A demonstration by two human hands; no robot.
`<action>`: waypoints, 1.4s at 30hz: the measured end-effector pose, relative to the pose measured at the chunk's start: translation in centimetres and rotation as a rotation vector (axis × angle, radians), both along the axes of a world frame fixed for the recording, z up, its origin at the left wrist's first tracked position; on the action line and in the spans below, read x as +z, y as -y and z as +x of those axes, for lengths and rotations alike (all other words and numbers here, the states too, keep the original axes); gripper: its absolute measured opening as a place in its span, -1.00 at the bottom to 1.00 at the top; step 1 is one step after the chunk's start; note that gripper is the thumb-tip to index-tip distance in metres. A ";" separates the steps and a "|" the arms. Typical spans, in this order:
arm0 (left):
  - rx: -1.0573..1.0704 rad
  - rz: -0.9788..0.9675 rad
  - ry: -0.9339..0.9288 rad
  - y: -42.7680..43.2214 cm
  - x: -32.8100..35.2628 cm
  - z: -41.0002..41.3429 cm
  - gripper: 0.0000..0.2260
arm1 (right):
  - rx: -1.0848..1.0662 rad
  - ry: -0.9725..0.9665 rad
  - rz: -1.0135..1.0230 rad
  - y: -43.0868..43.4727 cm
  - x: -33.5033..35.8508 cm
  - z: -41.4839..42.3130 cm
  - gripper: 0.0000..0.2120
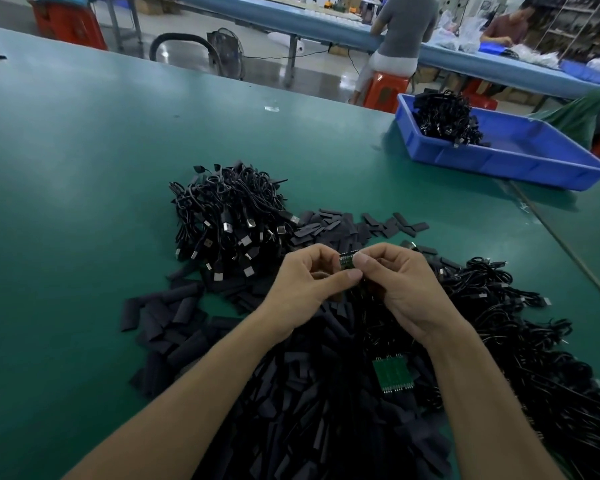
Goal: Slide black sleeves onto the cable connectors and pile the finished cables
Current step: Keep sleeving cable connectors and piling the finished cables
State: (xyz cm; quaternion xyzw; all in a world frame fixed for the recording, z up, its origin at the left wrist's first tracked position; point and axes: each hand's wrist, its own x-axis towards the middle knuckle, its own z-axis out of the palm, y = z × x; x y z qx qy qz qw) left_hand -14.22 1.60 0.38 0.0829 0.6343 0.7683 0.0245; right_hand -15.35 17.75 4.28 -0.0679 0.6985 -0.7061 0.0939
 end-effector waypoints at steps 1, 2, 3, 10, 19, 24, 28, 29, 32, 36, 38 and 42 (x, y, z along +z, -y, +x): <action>0.012 0.013 0.007 0.0 -0.1 0.0 -0.73 | 0.005 0.010 -0.023 0.1 -0.1 0.0 -0.89; 0.019 0.018 0.010 0.0 -0.1 0.0 -0.73 | 0.006 0.015 -0.044 0.2 -0.2 0.0 -0.92; 0.020 0.020 0.012 0.0 0.0 0.0 -0.74 | 0.008 0.017 -0.064 0.3 -0.2 0.0 -0.94; -0.100 0.094 0.040 0.3 0.1 -0.3 -0.76 | 0.114 0.091 -0.199 0.0 -0.2 0.1 -0.90; -0.120 0.235 0.044 0.1 1.0 0.0 -0.88 | 0.152 0.165 -0.116 -1.9 0.8 -0.1 -0.91; -0.091 0.423 -0.029 0.3 2.3 0.7 -0.88 | 0.162 0.170 0.045 -3.6 3.4 -0.7 -0.89; -0.046 0.554 -0.067 0.1 3.8 1.0 -0.87 | -0.142 0.118 -0.132 -3.3 5.1 -1.4 -0.87; -0.018 0.572 -0.073 0.1 4.0 1.0 -0.86 | -0.256 0.125 -0.198 -3.1 5.0 -1.6 -0.85; 0.039 0.603 -0.065 0.2 4.4 1.0 -0.88 | -0.509 0.160 -0.303 -2.3 4.2 -1.8 -0.87; -0.019 0.571 0.027 0.2 4.5 1.5 -0.88 | -0.731 0.212 -0.618 -1.7 3.7 -2.2 -0.85; -0.041 0.559 0.047 0.8 4.6 1.5 -0.89 | -0.816 0.187 -0.697 -2.1 4.1 -2.5 -0.84; 0.131 0.651 0.052 3.5 5.5 0.5 -0.87 | -0.981 0.068 -0.851 -4.3 4.5 -3.2 -0.87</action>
